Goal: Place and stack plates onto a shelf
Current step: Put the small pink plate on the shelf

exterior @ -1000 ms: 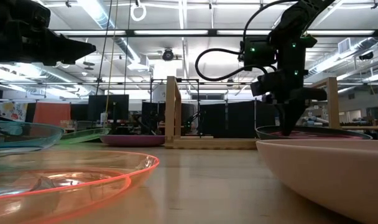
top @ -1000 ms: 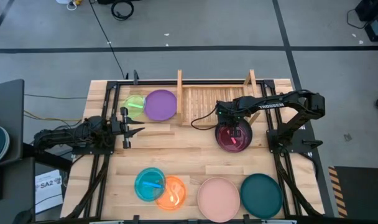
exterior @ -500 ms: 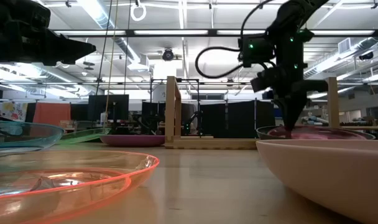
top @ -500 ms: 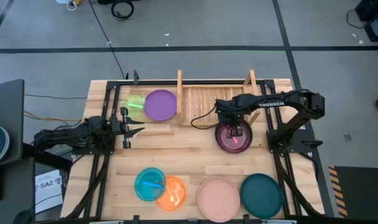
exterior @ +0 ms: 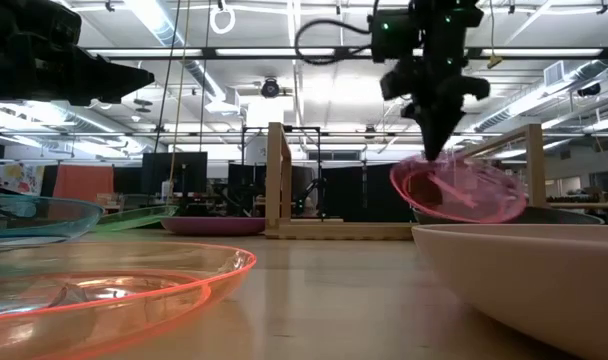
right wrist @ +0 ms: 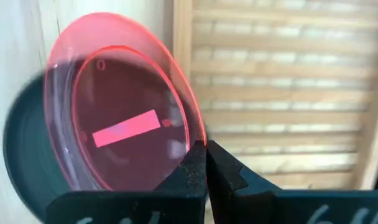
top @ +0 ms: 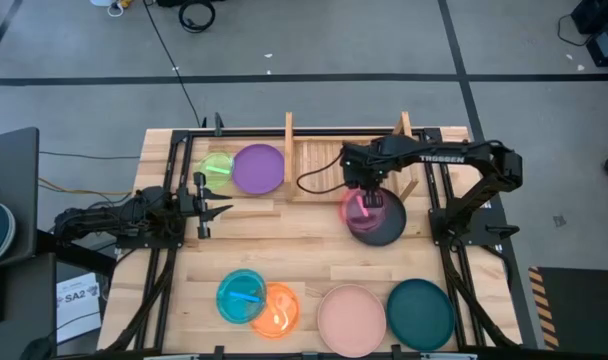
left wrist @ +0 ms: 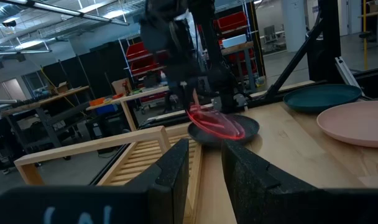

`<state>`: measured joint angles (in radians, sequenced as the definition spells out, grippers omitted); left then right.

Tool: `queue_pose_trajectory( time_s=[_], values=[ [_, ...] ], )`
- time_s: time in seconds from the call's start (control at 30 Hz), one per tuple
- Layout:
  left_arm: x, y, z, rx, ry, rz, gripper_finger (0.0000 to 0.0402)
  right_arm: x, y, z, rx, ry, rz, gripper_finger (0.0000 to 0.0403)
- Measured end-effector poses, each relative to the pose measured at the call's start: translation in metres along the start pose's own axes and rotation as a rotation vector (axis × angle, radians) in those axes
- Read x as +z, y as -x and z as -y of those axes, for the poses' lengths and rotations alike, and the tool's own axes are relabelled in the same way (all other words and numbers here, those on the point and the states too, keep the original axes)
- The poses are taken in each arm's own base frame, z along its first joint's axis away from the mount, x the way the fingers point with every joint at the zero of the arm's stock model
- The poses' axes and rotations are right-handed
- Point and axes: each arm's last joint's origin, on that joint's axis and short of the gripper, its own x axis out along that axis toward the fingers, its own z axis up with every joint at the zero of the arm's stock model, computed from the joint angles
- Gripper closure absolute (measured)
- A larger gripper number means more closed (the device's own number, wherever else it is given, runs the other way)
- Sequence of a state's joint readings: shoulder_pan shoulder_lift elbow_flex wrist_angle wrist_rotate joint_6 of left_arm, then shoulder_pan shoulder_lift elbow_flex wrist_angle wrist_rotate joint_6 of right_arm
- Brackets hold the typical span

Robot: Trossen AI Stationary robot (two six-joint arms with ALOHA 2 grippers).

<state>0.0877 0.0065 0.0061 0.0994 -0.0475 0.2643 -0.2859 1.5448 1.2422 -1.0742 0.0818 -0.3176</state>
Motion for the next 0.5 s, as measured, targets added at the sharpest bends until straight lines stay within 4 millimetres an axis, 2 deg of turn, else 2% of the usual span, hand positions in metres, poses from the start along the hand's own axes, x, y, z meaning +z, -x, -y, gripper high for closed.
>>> queue_pose_trajectory(
  time_s=[0.2, 0.5],
  values=[
    [0.0, 0.0, 0.0, 0.0, 0.0, 0.0, 0.0299, 0.011, 0.017, 0.007, -0.036, -0.013, 0.082, 0.0396],
    [0.0, 0.0, 0.0, 0.0, 0.0, 0.0, 0.0299, 0.024, 0.023, 0.033, -0.125, -0.093, 0.281, 0.0396]
  ],
)
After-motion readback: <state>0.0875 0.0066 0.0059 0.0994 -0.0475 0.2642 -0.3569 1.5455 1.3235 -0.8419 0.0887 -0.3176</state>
